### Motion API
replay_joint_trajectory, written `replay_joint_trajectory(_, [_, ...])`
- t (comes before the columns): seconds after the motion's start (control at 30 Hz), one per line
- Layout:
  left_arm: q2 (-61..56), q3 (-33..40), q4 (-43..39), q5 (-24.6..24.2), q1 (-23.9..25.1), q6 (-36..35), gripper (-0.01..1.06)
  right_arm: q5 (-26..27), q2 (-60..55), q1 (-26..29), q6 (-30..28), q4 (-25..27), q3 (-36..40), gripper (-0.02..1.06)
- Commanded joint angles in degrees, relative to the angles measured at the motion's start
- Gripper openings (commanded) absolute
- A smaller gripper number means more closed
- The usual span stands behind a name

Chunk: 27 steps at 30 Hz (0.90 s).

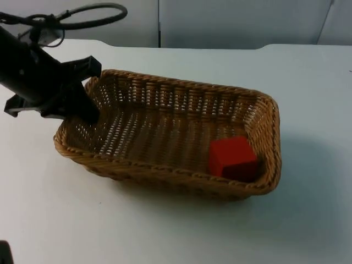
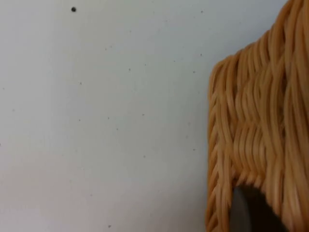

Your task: Pick up the basket with the left hand and place the cube into the basket with the right hand.

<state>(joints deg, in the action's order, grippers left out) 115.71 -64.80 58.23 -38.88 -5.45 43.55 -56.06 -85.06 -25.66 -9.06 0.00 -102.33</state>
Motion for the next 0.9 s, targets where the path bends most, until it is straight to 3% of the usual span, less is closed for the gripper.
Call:
replay_joint_trajectory(0.0, [0.54, -0.54, 2.57, -1.03, -0.51, 3.00, 0.11, -0.05, 0.48, 0.37, 0.14, 0.00, -0.47, 1.03])
replay_joint_trajectory(0.03, [0.54, -0.54, 2.57, -1.03, -0.51, 3.00, 0.11, -0.05, 0.48, 0.37, 0.14, 0.00, -0.47, 1.03])
replay_joint_trajectory(0.07, [0.55, -0.54, 2.57, -0.76, -0.51, 3.90, 0.18, 0.06, 0.48, 0.37, 0.14, 0.00, -0.47, 1.03])
replay_joint_trajectory(0.17, [0.55, -0.54, 2.57, 1.33, -0.51, 4.03, 0.59, 0.18, 0.48, 0.37, 0.14, 0.00, -0.47, 1.03])
replay_joint_trajectory(0.2, [0.55, -0.54, 2.57, 1.33, -0.51, 4.03, 0.59, 0.18, 0.48, 0.37, 0.14, 0.00, -0.47, 1.03])
replay_joint_trajectory(0.27, [0.55, -0.54, 2.28, 3.79, -0.51, 4.03, 0.77, 0.18, 0.48, 0.37, 0.14, 0.00, -0.47, 1.03])
replay_joint_trajectory(0.4, [0.55, -3.27, -4.84, 6.29, 0.34, 4.53, 0.79, 0.18, 0.48, 0.37, 0.14, 0.00, -0.47, 1.03])
replay_joint_trajectory(0.53, [-0.10, -9.46, -10.89, 3.30, 1.81, 0.05, 0.79, 0.90, 0.48, 0.37, 0.14, -2.17, -0.47, 1.03])
replay_joint_trajectory(0.67, [-4.40, -19.94, -13.23, -2.95, 3.02, -5.15, 0.60, 1.35, 0.69, 0.37, 4.22, -11.56, -0.58, 1.03])
replay_joint_trajectory(0.7, [-6.86, -23.84, -15.04, -4.06, 3.02, -5.72, 0.44, 0.79, 0.84, 0.37, 5.27, -15.13, -0.58, 1.03])
replay_joint_trajectory(0.73, [-6.86, -23.84, -15.04, -4.06, 3.02, -5.72, 0.44, 0.79, 0.84, 0.37, 5.27, -15.13, -0.58, 1.03])
replay_joint_trajectory(0.8, [-11.24, -27.58, -19.11, -4.79, 3.02, -6.59, 0.21, -1.94, 2.05, 0.37, 6.27, -21.73, -1.53, 1.02])
replay_joint_trajectory(0.83, [-13.25, -28.93, -20.63, -4.82, 3.02, -6.59, 0.07, -3.31, 2.83, 0.37, 6.27, -22.90, -2.25, 0.98])
replay_joint_trajectory(0.87, [-15.84, -29.81, -22.75, -4.94, 3.02, -6.45, 0.00, -4.24, 3.88, 0.37, 6.27, -23.59, -2.95, 0.91])
